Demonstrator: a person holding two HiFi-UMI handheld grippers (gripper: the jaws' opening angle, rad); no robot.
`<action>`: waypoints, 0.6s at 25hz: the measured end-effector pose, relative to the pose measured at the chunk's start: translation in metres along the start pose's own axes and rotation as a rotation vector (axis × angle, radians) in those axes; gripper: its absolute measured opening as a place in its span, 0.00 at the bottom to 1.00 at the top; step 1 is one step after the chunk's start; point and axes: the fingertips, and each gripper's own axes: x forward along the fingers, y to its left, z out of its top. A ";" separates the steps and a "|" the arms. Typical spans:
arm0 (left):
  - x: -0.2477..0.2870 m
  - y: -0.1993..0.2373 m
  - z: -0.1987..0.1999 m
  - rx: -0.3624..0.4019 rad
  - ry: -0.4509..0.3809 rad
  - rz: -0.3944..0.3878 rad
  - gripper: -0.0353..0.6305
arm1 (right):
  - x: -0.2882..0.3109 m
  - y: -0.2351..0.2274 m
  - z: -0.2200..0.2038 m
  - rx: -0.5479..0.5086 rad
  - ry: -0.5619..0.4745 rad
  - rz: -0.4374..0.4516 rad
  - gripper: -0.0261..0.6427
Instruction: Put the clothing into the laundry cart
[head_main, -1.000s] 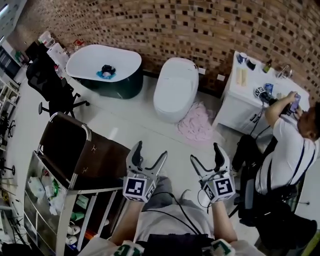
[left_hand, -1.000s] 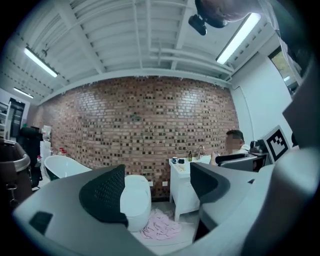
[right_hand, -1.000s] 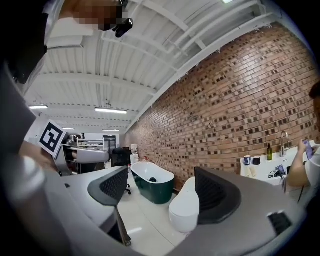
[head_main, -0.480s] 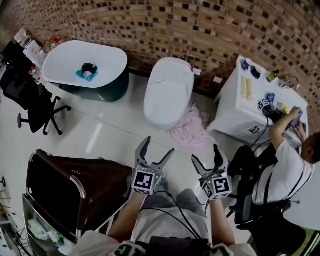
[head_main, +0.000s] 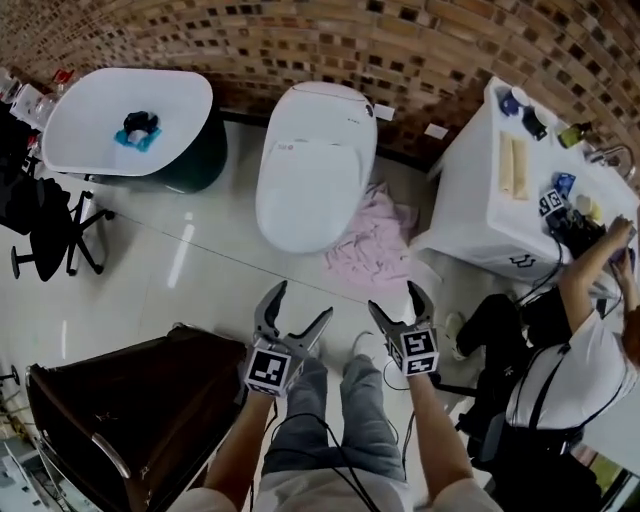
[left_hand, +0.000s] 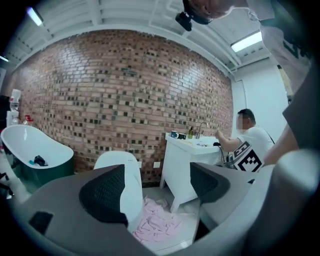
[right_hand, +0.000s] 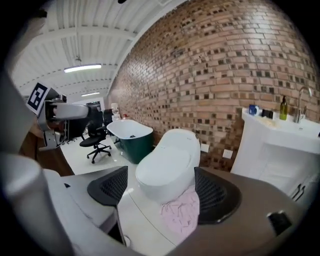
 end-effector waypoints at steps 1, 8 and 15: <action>0.015 0.003 -0.015 0.007 0.010 0.001 0.65 | 0.019 -0.011 -0.020 0.010 0.026 0.008 0.70; 0.108 0.039 -0.118 0.052 0.004 0.005 0.65 | 0.165 -0.076 -0.205 -0.001 0.231 0.077 0.71; 0.168 0.075 -0.197 0.099 -0.059 -0.003 0.65 | 0.307 -0.136 -0.355 0.034 0.321 0.067 0.76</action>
